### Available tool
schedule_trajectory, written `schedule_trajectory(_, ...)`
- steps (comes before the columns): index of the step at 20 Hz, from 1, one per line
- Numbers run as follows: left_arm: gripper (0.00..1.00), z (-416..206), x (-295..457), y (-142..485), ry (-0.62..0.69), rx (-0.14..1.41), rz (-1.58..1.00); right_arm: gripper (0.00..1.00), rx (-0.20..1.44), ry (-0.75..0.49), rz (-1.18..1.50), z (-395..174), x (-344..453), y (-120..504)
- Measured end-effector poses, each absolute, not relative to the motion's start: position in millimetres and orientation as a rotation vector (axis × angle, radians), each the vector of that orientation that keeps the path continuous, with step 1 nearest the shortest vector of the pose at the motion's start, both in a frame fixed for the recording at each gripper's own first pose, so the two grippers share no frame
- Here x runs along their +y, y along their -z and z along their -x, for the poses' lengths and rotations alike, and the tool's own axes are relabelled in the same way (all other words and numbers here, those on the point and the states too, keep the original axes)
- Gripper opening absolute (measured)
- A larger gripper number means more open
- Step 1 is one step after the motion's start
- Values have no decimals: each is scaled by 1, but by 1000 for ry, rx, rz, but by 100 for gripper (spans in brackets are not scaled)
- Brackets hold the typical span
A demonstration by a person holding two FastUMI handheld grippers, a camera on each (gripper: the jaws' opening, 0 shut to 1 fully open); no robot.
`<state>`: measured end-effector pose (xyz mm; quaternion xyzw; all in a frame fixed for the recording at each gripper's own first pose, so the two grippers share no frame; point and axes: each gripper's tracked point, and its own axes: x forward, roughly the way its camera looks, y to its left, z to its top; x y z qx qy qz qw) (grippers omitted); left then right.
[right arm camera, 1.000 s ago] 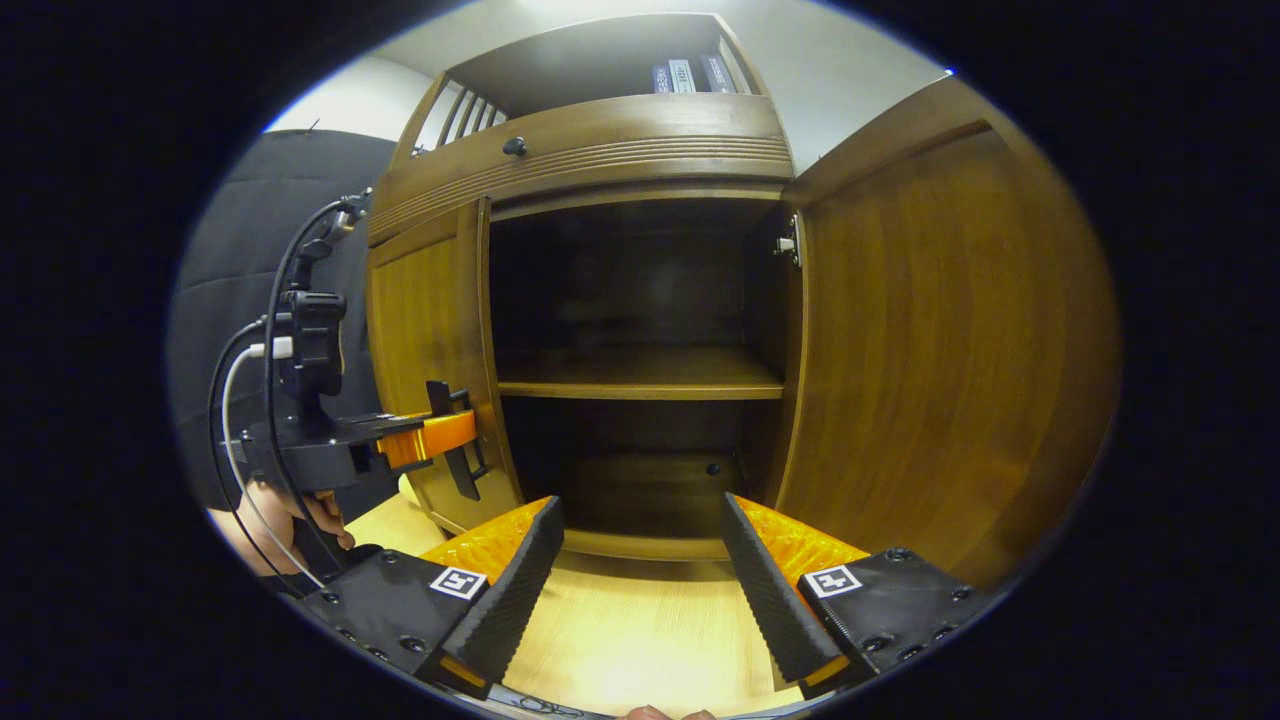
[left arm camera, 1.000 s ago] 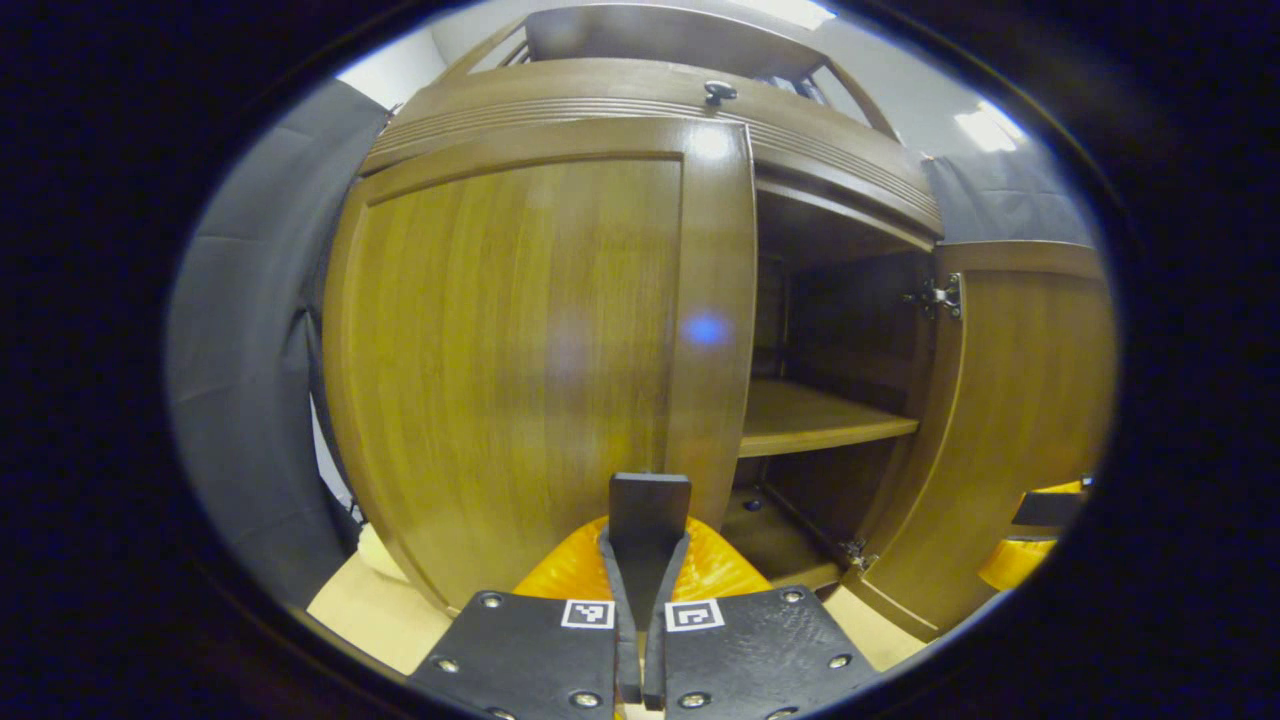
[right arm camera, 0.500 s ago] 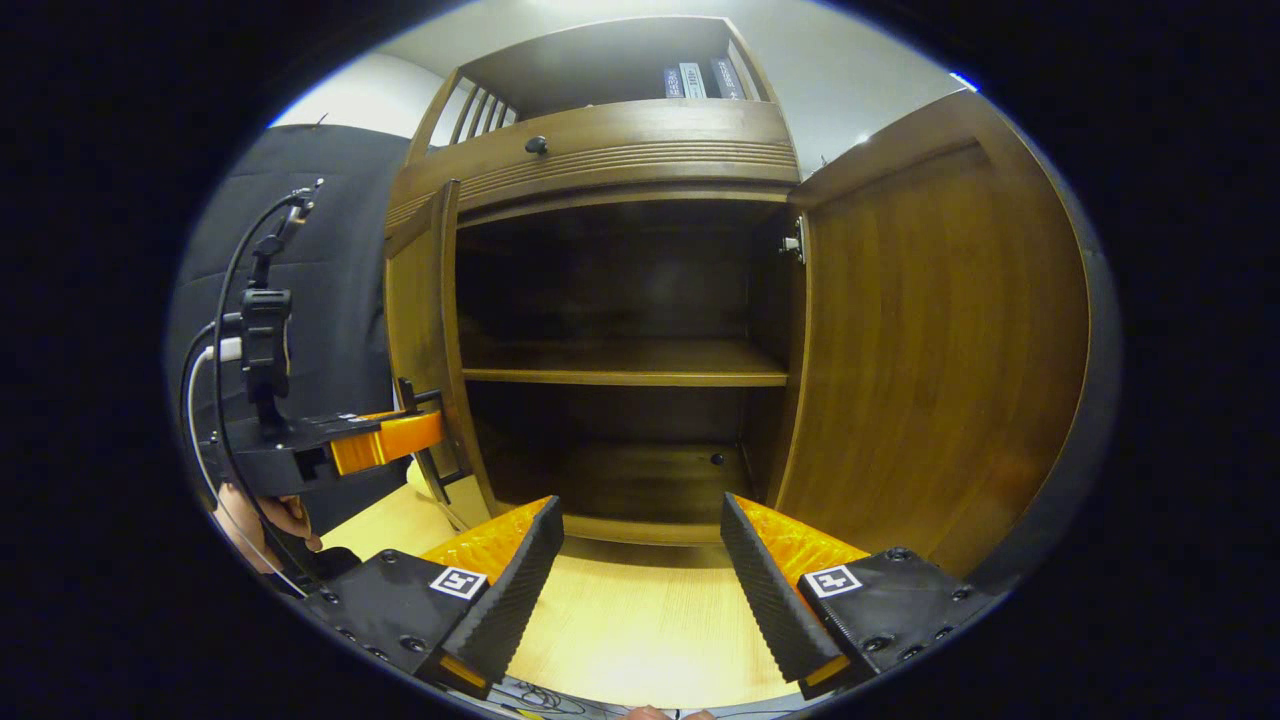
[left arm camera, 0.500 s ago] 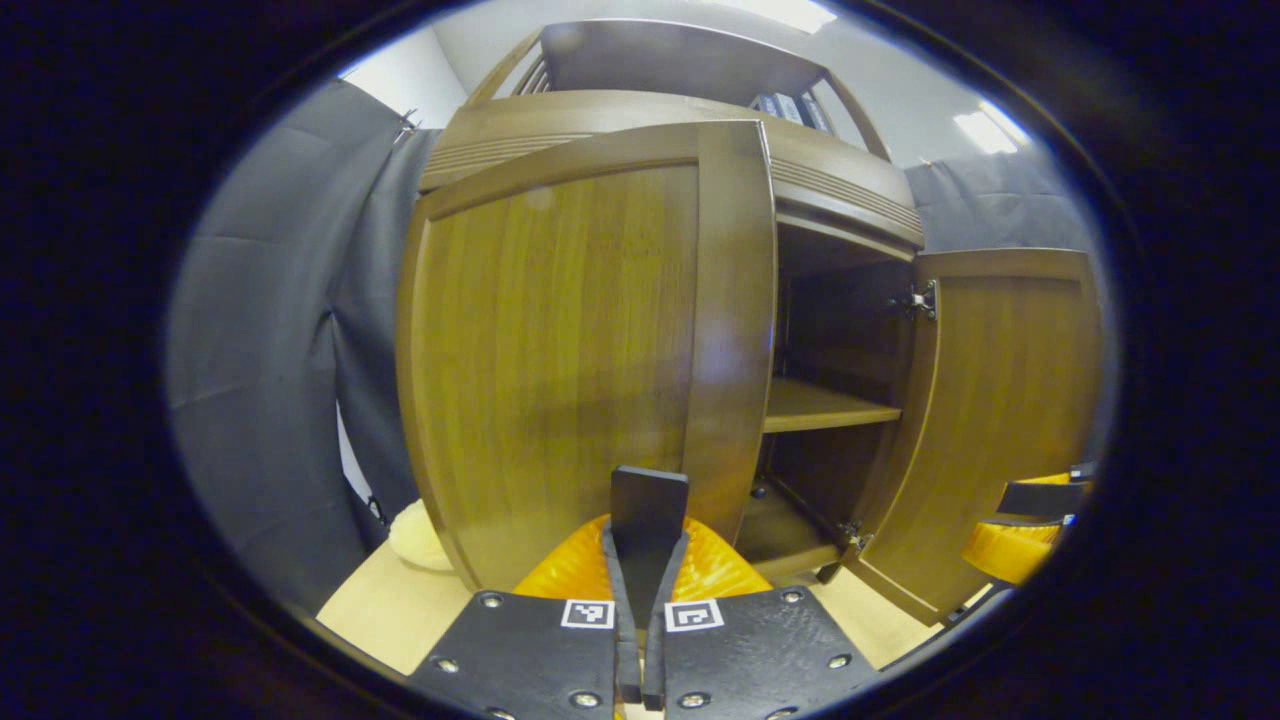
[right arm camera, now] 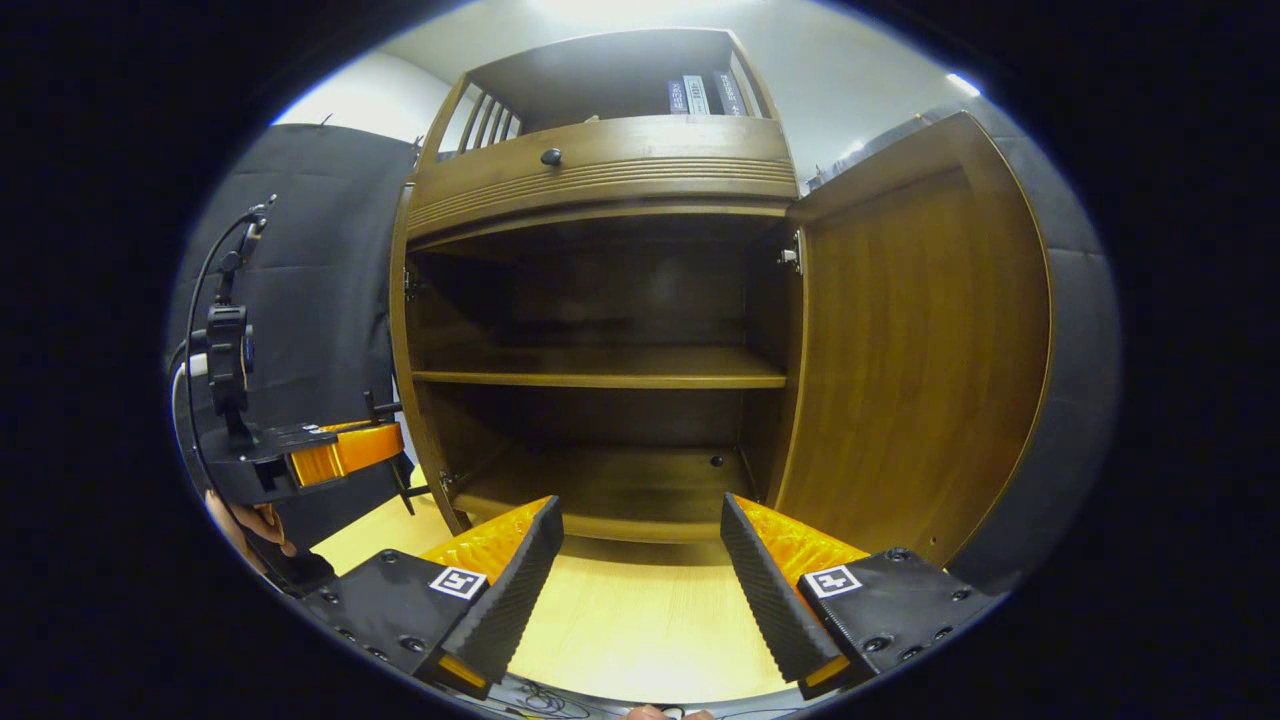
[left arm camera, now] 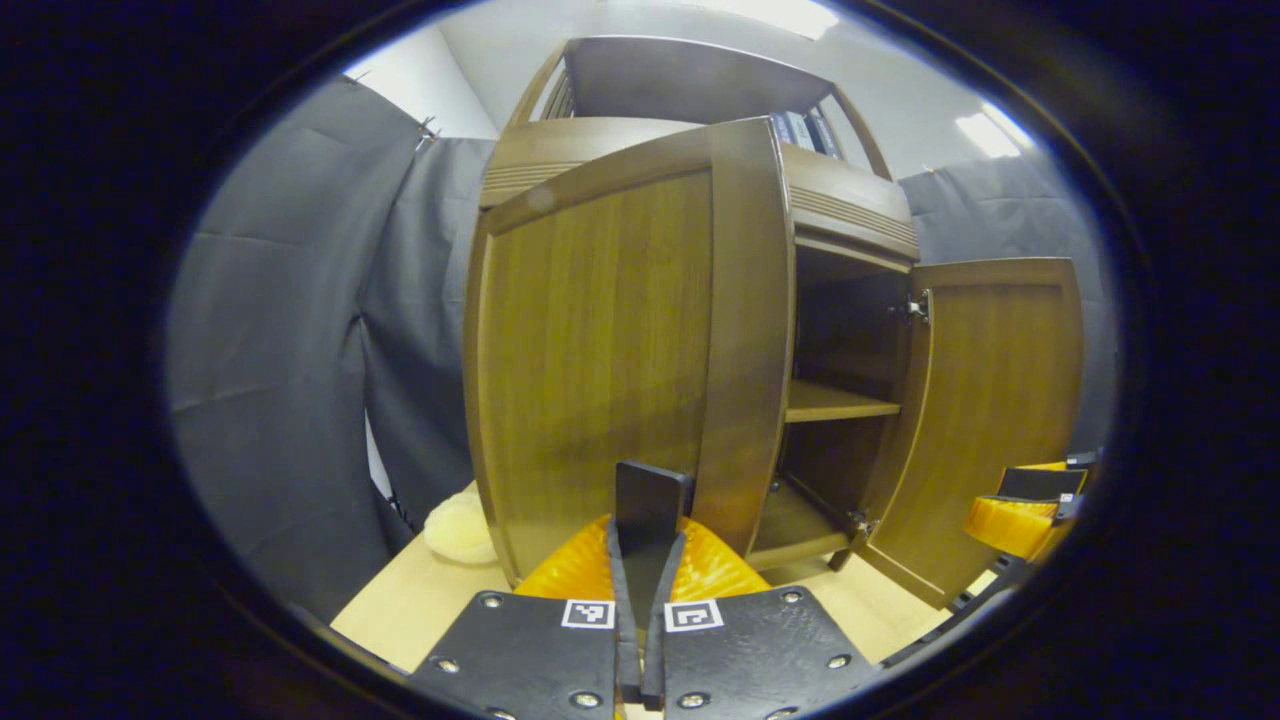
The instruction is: Open the right door of the double-door shoe cabinet with the right hand, and open the left door with the left hand.
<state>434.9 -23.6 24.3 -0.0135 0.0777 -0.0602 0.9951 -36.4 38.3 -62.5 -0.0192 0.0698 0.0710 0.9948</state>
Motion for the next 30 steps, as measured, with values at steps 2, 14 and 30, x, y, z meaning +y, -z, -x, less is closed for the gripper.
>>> schedule_trajectory(2,3,-435,-24,-29,117,152,28,99,139,-140,18,41,43,64)
schedule_trajectory(14,2,-404,31,-35,81,124,20,94,121,-134,5,54,49,64)
schedule_trajectory(30,2,-394,182,-25,180,84,84,94,115,-126,56,50,37,60)
